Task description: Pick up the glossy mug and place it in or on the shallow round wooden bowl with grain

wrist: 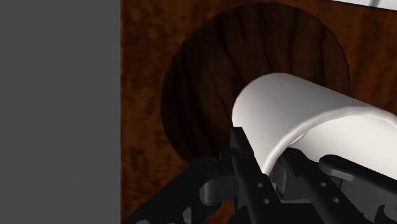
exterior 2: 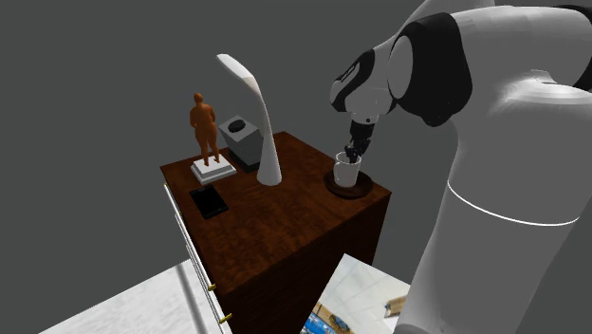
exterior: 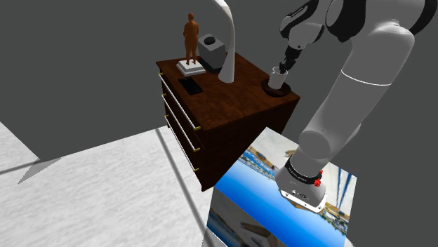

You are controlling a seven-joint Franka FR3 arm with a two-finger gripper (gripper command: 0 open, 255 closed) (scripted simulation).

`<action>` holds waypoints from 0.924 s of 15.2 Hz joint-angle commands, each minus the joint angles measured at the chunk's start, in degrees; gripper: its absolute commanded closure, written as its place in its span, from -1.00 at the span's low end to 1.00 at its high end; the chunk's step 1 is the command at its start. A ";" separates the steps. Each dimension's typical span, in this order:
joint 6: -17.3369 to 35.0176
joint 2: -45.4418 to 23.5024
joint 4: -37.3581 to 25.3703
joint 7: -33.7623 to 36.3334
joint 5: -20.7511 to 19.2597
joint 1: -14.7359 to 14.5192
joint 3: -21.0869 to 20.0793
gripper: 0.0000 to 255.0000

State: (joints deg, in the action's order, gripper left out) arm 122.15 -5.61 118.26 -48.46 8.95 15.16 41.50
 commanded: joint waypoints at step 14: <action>-6.66 3.41 -4.30 2.11 -3.04 -0.32 0.34 -1.00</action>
State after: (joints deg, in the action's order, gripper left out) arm 115.64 -2.32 114.00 -46.48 6.03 14.88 41.87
